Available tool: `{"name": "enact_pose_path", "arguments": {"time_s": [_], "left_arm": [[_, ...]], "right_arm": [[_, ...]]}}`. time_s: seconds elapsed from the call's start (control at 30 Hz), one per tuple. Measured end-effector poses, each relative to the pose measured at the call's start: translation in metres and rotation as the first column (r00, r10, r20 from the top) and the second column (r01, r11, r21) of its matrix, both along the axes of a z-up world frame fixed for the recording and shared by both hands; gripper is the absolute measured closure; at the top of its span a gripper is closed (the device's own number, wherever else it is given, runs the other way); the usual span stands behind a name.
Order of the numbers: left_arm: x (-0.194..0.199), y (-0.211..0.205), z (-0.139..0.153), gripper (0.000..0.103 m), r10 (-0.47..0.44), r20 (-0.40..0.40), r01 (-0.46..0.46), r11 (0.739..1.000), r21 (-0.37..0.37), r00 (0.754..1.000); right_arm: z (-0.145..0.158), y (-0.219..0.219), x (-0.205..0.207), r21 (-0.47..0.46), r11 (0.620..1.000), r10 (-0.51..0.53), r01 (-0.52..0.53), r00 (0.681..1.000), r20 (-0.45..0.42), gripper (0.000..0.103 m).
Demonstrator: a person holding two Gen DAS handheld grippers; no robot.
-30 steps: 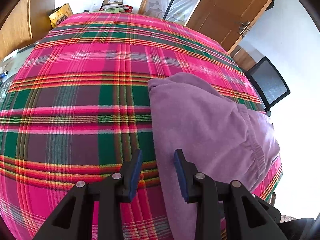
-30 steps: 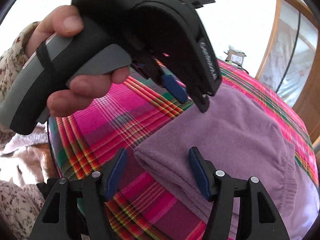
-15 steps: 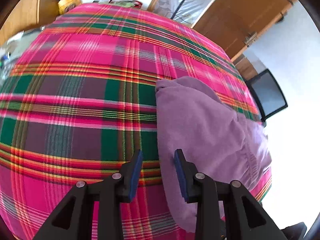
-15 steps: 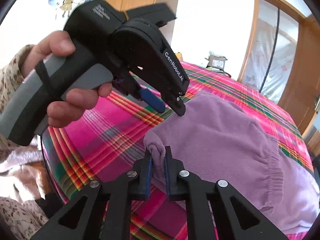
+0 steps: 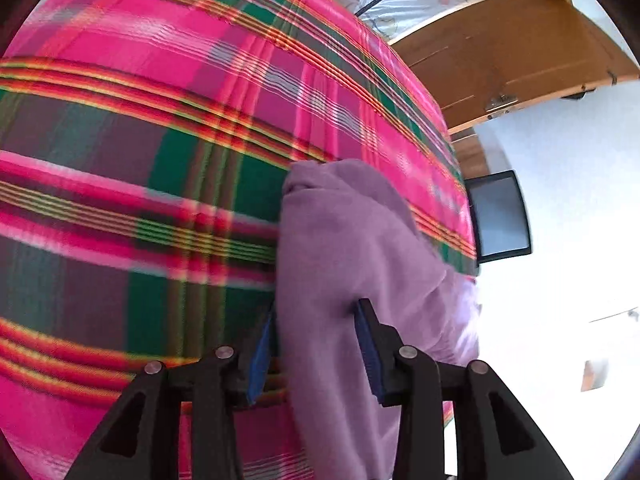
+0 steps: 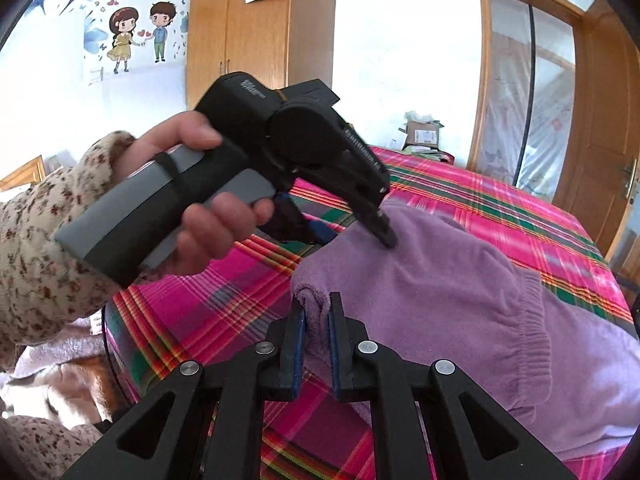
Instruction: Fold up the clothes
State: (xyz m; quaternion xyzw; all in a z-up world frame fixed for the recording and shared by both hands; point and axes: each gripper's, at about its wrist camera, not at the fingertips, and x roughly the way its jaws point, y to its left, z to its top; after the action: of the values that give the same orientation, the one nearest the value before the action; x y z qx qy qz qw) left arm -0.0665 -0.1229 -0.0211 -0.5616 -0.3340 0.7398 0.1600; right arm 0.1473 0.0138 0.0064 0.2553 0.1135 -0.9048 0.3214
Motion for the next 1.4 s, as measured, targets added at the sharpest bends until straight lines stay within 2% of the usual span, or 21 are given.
{"name": "enact_pose_path", "arguments": {"time_s": [0.07,0.1,0.23,0.5,0.63,0.9,1.0,1.1,1.3,1.4], "left_arm": [[-0.003,0.002,-0.001,0.073,0.000,0.001,0.000,1.000,-0.003,1.000],[-0.003,0.003,-0.001,0.084,0.000,-0.007,0.000,1.000,-0.015,1.000],[-0.003,0.001,0.001,0.090,0.015,-0.025,-0.015,1.000,-0.017,1.000],[0.002,-0.017,0.021,0.093,0.035,-0.098,-0.033,0.999,0.027,0.995],[0.004,-0.027,0.030,0.093,0.033,-0.133,-0.033,0.999,0.002,0.991],[0.016,-0.079,0.023,0.093,0.106,-0.105,-0.107,0.994,0.000,0.989],[0.022,-0.096,0.026,0.093,0.137,-0.108,-0.142,0.989,-0.042,0.985],[0.027,-0.114,0.026,0.093,0.159,-0.107,-0.164,0.986,-0.039,0.981],[0.033,-0.140,0.020,0.092,0.199,-0.084,-0.205,0.975,-0.082,0.977],[0.036,-0.153,0.009,0.090,0.196,-0.059,-0.200,0.976,-0.084,0.979]], "right_arm": [[0.001,0.001,0.000,0.002,1.000,0.001,-0.001,1.000,0.002,0.092],[0.003,0.004,-0.004,0.003,1.000,0.001,-0.001,1.000,0.003,0.092],[0.005,0.002,-0.009,0.014,1.000,0.007,-0.007,1.000,0.008,0.092],[0.006,-0.016,-0.019,0.040,0.998,0.043,-0.043,0.999,0.020,0.092],[0.012,-0.027,-0.019,0.044,0.997,0.067,-0.067,0.998,0.009,0.092],[0.013,-0.064,-0.024,0.026,0.984,0.177,-0.178,0.983,0.042,0.093],[0.013,-0.080,-0.026,0.027,0.974,0.222,-0.223,0.974,0.048,0.093],[0.015,-0.098,-0.027,0.016,0.964,0.263,-0.264,0.962,0.071,0.093],[0.012,-0.128,-0.027,0.035,0.938,0.341,-0.344,0.937,0.081,0.093],[0.003,-0.139,-0.034,0.028,0.932,0.354,-0.361,0.925,0.138,0.093]]}}
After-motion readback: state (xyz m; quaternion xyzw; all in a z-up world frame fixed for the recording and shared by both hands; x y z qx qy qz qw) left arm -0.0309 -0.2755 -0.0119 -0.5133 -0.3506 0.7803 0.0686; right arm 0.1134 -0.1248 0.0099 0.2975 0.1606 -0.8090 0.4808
